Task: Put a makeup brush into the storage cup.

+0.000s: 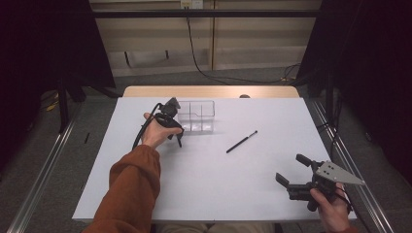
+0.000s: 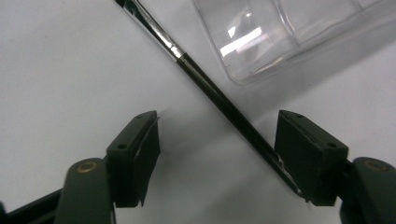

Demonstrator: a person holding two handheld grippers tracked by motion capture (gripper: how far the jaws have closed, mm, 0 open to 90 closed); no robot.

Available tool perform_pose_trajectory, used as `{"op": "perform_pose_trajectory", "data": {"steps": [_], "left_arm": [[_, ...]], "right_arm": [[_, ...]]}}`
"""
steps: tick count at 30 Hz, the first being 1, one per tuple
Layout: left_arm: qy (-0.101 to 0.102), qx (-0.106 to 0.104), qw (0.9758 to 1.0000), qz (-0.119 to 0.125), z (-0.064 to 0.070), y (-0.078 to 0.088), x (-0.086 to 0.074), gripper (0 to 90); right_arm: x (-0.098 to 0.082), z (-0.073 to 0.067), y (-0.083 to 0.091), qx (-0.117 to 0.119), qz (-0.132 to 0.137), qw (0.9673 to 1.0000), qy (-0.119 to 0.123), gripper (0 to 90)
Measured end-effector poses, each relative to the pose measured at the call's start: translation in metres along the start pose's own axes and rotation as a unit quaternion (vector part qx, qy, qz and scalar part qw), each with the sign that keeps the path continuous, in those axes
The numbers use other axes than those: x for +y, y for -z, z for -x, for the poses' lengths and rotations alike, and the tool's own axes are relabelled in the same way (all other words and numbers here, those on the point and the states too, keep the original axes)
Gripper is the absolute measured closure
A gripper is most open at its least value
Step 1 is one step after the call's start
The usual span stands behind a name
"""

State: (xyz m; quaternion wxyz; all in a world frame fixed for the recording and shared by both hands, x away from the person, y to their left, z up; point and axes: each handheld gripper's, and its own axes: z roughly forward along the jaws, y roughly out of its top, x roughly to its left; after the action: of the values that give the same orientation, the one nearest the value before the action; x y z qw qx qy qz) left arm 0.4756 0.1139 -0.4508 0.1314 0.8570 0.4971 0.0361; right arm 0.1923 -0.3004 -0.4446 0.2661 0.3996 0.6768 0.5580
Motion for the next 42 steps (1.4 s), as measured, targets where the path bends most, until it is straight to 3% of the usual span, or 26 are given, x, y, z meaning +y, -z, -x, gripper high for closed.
{"op": "perform_pose_trajectory", "data": {"steps": [16, 28, 31, 42], "left_arm": [[0.030, 0.007, 0.9995, 0.003, -0.001, -0.001, -0.001, 43.0], [0.040, 0.026, 0.9989, -0.003, -0.004, 0.001, -0.002, 61.1], [0.055, 0.028, 0.9981, -0.007, -0.005, 0.001, -0.002, 64.1], [0.079, 0.026, 0.9965, -0.013, -0.013, 0.001, -0.002, 77.8]], "right_arm": [[0.000, 0.000, 0.000, 0.000, 0.000, 1.0000, 0.000, 0.0], [0.000, 0.000, 0.000, 0.001, 0.000, 1.0000, 0.001, 0.0], [0.000, -0.001, 0.000, 0.002, -0.001, 1.0000, -0.004, 0.0], [0.000, -0.001, 0.001, 0.002, -0.002, 1.0000, -0.001, 0.0]]}}
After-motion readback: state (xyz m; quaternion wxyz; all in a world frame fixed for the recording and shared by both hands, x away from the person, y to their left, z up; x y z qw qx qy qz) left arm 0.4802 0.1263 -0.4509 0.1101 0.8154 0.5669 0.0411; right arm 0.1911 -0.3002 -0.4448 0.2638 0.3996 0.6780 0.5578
